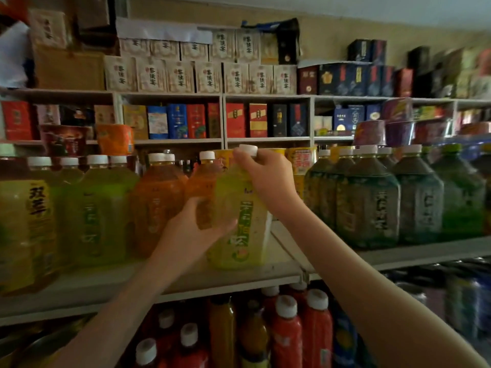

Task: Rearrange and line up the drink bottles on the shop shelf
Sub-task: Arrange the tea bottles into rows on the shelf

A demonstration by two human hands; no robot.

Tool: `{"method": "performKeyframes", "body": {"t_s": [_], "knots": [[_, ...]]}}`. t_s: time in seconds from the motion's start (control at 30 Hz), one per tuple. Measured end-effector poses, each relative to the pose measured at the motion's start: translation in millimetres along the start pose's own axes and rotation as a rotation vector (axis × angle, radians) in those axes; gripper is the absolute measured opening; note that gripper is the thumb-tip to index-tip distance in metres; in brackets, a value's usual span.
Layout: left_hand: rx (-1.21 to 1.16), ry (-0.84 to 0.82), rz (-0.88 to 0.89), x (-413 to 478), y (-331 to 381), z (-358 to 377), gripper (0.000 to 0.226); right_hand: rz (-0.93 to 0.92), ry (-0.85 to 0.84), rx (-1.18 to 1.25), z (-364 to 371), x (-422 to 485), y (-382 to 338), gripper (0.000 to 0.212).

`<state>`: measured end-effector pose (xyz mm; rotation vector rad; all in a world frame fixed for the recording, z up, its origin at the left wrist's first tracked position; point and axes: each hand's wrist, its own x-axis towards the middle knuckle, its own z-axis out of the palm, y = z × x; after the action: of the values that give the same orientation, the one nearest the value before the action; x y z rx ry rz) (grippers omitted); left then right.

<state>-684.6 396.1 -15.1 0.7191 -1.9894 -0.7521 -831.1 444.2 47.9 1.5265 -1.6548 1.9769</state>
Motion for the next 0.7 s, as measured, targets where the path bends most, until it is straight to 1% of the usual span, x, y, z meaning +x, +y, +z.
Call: {"method": "performKeyframes", "body": {"t_s": [0.07, 0.13, 0.2, 0.3, 0.43, 0.5, 0.57, 0.7], "knots": [[0.003, -0.022, 0.008, 3.8, 8.4, 15.7, 0.091, -0.008, 0.011, -0.020, -16.3, 2.1, 5.2, 0.033], [0.028, -0.029, 0.027, 8.5, 17.2, 31.2, 0.081, -0.010, 0.011, -0.050, -32.4, 5.6, 11.8, 0.036], [0.026, -0.049, 0.036, 13.6, 25.3, 47.4, 0.076, -0.009, -0.007, -0.054, -48.3, 10.7, 18.6, 0.038], [0.015, -0.106, 0.030, 20.4, 37.7, 72.0, 0.074, 0.000, -0.023, -0.059, -72.3, 19.7, 29.6, 0.035], [-0.051, -0.161, -0.007, 27.4, 54.3, 101.0, 0.083, -0.002, -0.081, -0.070, -99.9, 31.7, 43.9, 0.032], [-0.094, -0.202, -0.051, 31.0, 60.8, 112.2, 0.082, 0.008, -0.124, -0.100, -109.8, 38.1, 49.2, 0.033], [-0.152, -0.229, -0.106, 37.3, 66.3, 122.0, 0.085, 0.025, -0.176, -0.131, -118.7, 45.4, 53.3, 0.033], [-0.194, -0.260, -0.133, 46.3, 73.1, 133.9, 0.072, 0.001, -0.249, -0.205, -131.7, 56.1, 58.3, 0.035]]}}
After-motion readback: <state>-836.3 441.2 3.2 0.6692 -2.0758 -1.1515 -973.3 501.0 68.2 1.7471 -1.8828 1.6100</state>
